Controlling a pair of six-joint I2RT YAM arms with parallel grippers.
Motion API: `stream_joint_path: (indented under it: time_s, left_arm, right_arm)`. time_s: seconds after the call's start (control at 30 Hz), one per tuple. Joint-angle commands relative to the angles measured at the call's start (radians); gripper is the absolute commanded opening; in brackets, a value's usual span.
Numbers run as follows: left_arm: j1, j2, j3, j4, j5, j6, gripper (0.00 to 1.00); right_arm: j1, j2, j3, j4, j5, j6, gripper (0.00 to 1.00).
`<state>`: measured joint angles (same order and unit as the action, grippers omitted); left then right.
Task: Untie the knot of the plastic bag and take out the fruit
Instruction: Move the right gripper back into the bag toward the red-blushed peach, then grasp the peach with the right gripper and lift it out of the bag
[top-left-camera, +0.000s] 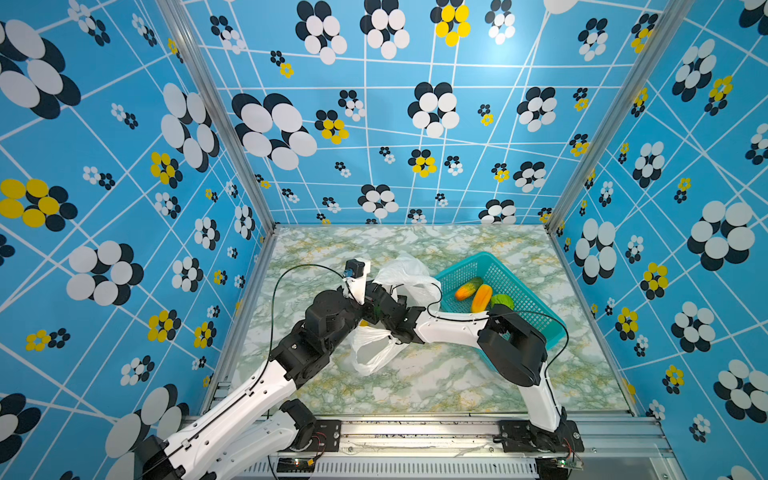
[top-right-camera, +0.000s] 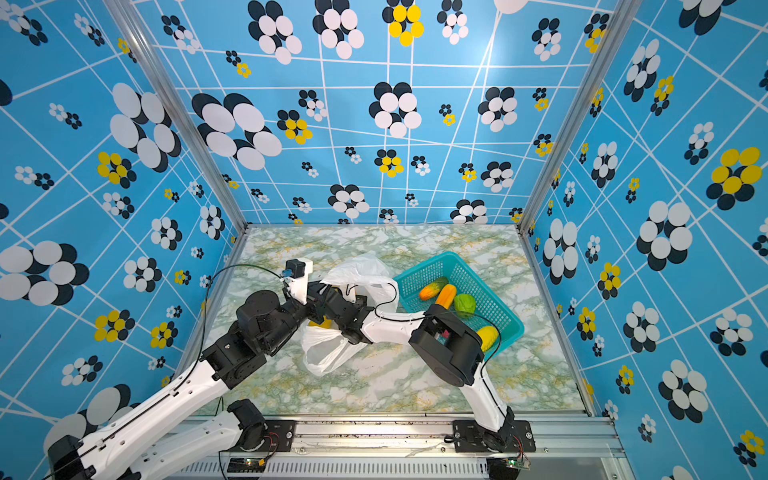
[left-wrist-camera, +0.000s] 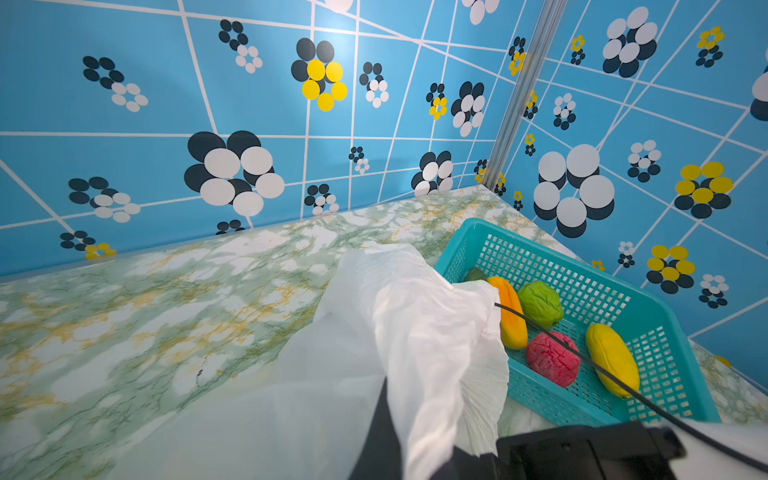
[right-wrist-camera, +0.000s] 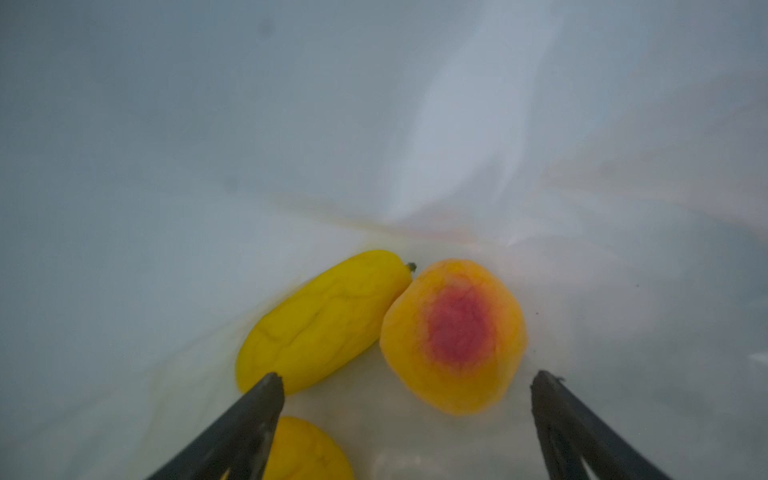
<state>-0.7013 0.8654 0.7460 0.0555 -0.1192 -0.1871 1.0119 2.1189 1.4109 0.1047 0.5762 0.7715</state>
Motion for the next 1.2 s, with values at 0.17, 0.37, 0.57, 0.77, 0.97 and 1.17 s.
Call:
stream_joint_path:
  time_s: [0.17, 0.37, 0.57, 0.77, 0.97, 1.17]
  left_arm:
    - [0.006, -0.018, -0.008, 0.023, -0.011, 0.029, 0.0]
    - [0.006, -0.018, -0.005, 0.024, -0.01, 0.03, 0.0]
    - [0.006, -0.007, -0.006, 0.021, -0.008, 0.032, 0.0]
    - [0.006, -0.023, -0.009, 0.023, -0.004, 0.031, 0.0]
    - [0.008, -0.02, -0.011, 0.022, -0.012, 0.036, 0.0]
    - [0.011, -0.011, -0.004, 0.021, -0.025, 0.037, 0.0]
  right_arm:
    - [-0.034, 0.128, 0.097, -0.092, 0.08, -0.004, 0.9]
    - [-0.036, 0.179, 0.163, -0.115, 0.061, -0.081, 0.86]
    - [-0.041, 0.223, 0.238, -0.099, 0.041, -0.174, 0.88]
    - [-0.045, 0.274, 0.299, -0.112, 0.03, -0.204, 0.95]
    - [-0.056, 0.283, 0.318, -0.141, 0.017, -0.214, 0.62]
    - [-0.025, 0.101, 0.121, -0.024, 0.019, -0.294, 0.51]
